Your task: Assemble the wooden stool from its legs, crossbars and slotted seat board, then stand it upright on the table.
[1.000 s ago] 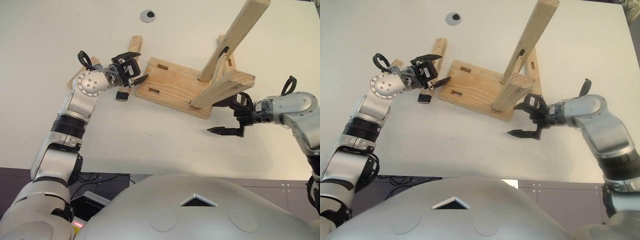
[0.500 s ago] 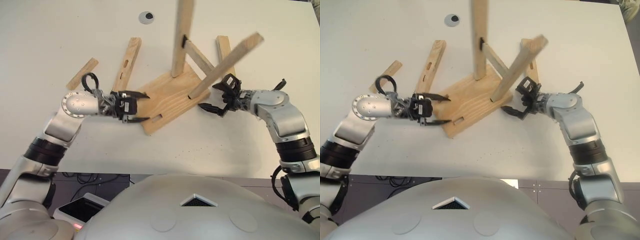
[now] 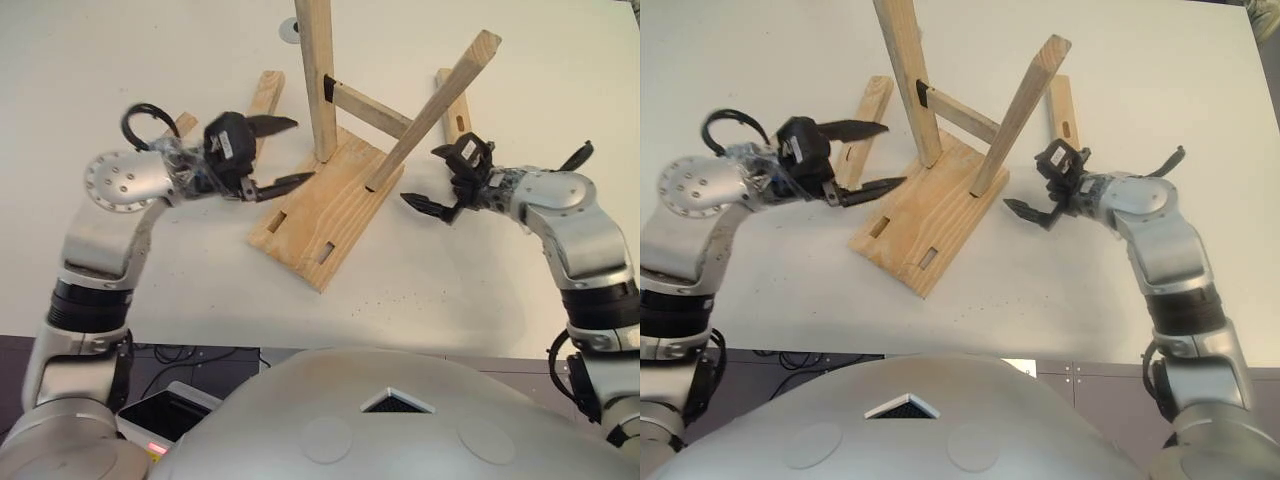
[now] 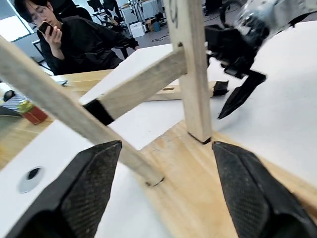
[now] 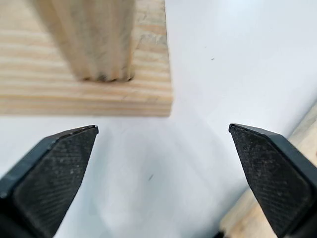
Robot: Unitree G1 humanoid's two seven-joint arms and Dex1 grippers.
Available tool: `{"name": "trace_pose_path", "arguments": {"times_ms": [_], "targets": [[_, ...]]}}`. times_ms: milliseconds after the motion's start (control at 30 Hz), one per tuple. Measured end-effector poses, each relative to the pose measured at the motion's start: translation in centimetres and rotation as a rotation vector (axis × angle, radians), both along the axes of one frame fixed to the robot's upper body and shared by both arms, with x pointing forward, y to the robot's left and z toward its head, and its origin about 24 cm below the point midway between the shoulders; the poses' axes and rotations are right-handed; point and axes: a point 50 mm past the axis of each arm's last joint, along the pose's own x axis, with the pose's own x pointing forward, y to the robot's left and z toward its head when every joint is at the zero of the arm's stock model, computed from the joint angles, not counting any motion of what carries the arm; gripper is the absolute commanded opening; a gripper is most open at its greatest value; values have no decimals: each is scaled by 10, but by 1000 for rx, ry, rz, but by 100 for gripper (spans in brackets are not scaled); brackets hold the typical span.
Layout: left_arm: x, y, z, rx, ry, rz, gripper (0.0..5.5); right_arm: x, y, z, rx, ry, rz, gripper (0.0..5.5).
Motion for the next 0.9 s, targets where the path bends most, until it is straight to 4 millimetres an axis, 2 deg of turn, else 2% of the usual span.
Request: {"name": "trace_pose_path", "arguments": {"times_ms": [67,133,233,300,467,600,833,900], "targets": [[5,20,-13,190,-34,47,337,-15,1,0,31,109,51,487],[2,29,-35,323,-23,35,337,-26,5,2,69,190,110,487],[-7,23,-60,378,-3,-20,337,-35,14,-3,101,271,157,487],[-12,14,-66,372,-11,-72,337,-37,19,-8,99,300,170,487],[-19,5,-76,375,-8,-121,337,-14,40,-21,91,308,123,487],[-14,2,-78,367,-27,-109,337,11,37,-24,56,227,-20,487],[-7,-1,-79,336,-72,-71,337,17,26,-19,36,186,-95,487],[-7,-2,-77,312,-69,-44,337,16,24,-12,42,170,-86,487]]}}
